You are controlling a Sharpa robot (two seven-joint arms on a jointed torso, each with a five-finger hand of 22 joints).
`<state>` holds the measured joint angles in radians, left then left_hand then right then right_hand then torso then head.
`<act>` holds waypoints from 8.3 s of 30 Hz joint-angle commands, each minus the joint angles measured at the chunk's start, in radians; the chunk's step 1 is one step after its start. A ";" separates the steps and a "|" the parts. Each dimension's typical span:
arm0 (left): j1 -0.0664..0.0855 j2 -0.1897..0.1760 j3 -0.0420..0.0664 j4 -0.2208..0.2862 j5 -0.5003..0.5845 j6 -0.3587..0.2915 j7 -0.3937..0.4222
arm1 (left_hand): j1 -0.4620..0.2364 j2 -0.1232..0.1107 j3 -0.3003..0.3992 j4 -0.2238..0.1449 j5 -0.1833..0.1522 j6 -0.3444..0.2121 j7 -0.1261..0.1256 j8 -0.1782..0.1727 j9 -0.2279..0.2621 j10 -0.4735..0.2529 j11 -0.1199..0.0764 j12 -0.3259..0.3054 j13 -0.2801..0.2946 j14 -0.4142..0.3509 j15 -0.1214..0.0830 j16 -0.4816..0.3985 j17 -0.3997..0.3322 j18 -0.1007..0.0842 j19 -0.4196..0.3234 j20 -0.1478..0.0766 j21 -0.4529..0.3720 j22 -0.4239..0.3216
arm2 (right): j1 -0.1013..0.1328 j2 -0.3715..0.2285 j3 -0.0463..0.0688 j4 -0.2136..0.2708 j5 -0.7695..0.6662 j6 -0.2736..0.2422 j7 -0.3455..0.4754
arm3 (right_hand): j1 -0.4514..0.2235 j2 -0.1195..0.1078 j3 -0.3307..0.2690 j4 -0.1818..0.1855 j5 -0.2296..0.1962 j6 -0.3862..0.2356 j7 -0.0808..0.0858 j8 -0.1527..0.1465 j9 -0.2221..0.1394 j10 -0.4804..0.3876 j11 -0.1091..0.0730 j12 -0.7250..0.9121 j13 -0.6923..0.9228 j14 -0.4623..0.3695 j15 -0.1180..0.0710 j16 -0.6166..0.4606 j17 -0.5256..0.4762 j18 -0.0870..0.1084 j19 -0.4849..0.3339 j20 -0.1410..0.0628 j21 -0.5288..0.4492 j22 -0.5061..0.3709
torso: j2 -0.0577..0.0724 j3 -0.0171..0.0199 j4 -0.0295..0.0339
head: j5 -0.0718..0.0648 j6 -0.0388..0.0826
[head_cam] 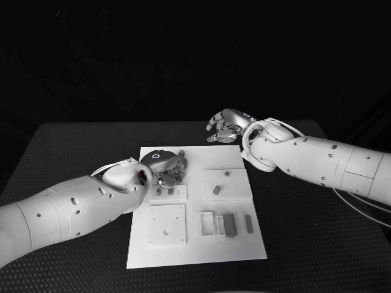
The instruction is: Assemble the parts on the task board
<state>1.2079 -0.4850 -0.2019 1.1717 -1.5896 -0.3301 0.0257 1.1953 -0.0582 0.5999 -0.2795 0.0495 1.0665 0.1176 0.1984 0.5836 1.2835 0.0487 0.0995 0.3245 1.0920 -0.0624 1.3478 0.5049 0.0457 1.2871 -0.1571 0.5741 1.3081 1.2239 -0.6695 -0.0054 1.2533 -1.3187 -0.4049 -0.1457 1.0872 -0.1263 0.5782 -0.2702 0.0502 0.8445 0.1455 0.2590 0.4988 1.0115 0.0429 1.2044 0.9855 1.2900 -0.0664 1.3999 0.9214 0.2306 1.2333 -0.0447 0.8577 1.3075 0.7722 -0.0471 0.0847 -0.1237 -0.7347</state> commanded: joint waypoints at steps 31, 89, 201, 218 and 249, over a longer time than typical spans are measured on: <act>0.019 -0.124 0.079 0.096 0.034 0.085 -0.024 | -0.003 0.009 0.012 -0.001 0.004 0.013 -0.003 0.011 0.000 0.016 -0.002 -0.006 0.006 0.016 -0.002 0.001 0.001 0.090 0.015 -0.002 0.008 0.020 | 0.000 -0.009 0.000 0.002 -0.001 0.006 0.008 | -0.007 -0.002 0.002 0.005 0.003 -0.006 0.013 -0.006 -0.001 -0.004 0.002 0.005 -0.001 -0.004 0.001 -0.003 0.001 0.031 0.001 -0.005 -0.007 0.018 | 0.000 -0.0026 0.0021 | 0.006 0.005; 0.018 -0.097 0.030 0.075 -0.020 0.192 -0.051 | -0.006 0.011 0.015 -0.001 0.004 0.011 -0.003 0.013 -0.002 0.019 -0.002 -0.012 0.008 0.016 -0.002 -0.001 0.002 0.088 0.013 -0.004 0.010 0.022 | 0.000 -0.008 0.000 0.001 0.000 0.006 0.009 | -0.008 -0.002 0.003 0.006 0.003 -0.006 0.013 -0.006 -0.001 -0.004 0.002 0.006 -0.002 -0.004 0.001 -0.004 0.002 0.031 0.001 -0.005 -0.007 0.019 | 0.001 0.0002 -0.0019 | 0.006 -0.002; 0.024 -0.305 0.087 0.101 0.793 0.004 0.131 | -0.127 -0.106 -0.046 0.040 0.006 -0.179 0.065 -0.006 -0.028 -0.154 0.083 -0.033 0.001 -0.248 0.127 -0.404 -0.156 0.032 -0.305 0.125 -0.324 -0.189 | -0.009 -0.198 -0.068 0.143 -0.093 0.094 0.188 | 0.012 -0.018 0.037 0.007 0.000 -0.006 0.026 0.000 0.003 -0.080 0.026 -0.526 -0.419 -0.064 0.031 -0.072 -0.039 0.031 -0.077 0.032 -0.056 0.016 | -0.003 -0.0002 0.0031 | -0.015 0.032; 0.019 -0.322 0.086 0.100 1.093 0.044 0.225 | -0.146 -0.063 -0.097 -0.002 0.004 -0.187 0.063 0.021 -0.022 -0.187 0.096 -0.030 -0.035 -0.215 0.166 -0.626 -0.172 0.029 -0.292 0.162 -0.460 -0.334 | -0.072 -0.250 -0.086 0.247 -0.458 0.138 0.117 | 0.041 -0.045 0.036 0.016 0.003 0.034 0.025 0.038 0.013 -0.016 0.077 -0.922 -0.706 -0.001 0.074 -0.095 -0.077 0.031 -0.029 0.022 -0.087 0.006 | -0.004 0.0010 -0.0026 | -0.015 0.046; 0.015 -0.320 0.086 0.096 1.111 0.049 0.207 | -0.149 -0.055 -0.109 -0.001 0.004 -0.191 0.064 0.023 -0.027 -0.191 0.099 -0.032 -0.043 -0.212 0.168 -0.651 -0.156 0.028 -0.288 0.164 -0.474 -0.346 | -0.121 -0.193 -0.086 0.201 -0.529 0.020 0.039 | 0.076 0.016 0.031 -0.013 0.003 0.022 0.021 0.022 -0.025 0.070 0.089 -1.069 -0.840 -0.002 0.085 -0.060 -0.085 0.031 -0.012 0.034 -0.163 -0.023 | 0.000 0.0008 -0.0011 | -0.015 0.040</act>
<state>1.2224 -0.8071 -0.1170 1.2667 -0.4904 -0.2953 0.2263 1.0498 -0.1208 0.4977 -0.2796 0.0550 0.8804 0.1854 0.2159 0.5579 1.0919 0.1460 0.0647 0.2824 0.8722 0.1034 0.7038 0.3474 0.0825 0.9902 0.0072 0.1046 0.9632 1.1041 -0.8650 -0.0916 1.4576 -1.8371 -0.3740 -0.0980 1.1597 -0.1195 0.6129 -0.2802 0.0535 0.8591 0.1686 0.2759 0.4748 1.0746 0.1308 0.1338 0.1464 1.2918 0.0252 1.3344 0.8380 0.2083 1.2156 -0.0087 0.6988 1.2840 0.7715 -0.0464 0.0839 -0.1391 -0.6935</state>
